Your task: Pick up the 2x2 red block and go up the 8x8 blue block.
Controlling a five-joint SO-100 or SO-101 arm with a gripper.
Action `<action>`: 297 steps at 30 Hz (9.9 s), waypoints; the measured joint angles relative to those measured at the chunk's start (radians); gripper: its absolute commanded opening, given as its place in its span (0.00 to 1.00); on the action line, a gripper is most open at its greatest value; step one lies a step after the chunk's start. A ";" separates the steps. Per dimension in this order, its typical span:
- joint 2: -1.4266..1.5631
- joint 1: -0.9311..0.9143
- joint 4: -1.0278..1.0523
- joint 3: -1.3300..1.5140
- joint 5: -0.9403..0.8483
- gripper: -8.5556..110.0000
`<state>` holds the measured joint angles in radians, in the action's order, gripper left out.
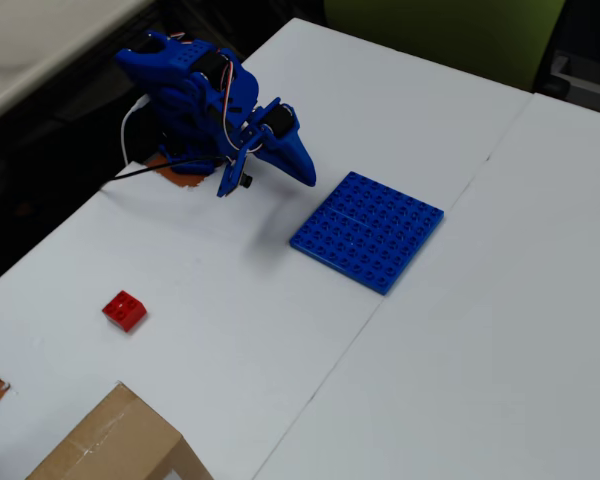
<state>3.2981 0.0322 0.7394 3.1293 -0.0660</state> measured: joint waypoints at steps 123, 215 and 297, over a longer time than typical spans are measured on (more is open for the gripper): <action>-1.881 -1.138 0.417 -1.718 -2.798 0.16; -2.040 -1.147 0.489 -1.825 -2.850 0.08; -1.873 0.005 0.870 -2.166 -3.011 0.10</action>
<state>1.4251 0.0368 1.6091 0.9633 -3.0772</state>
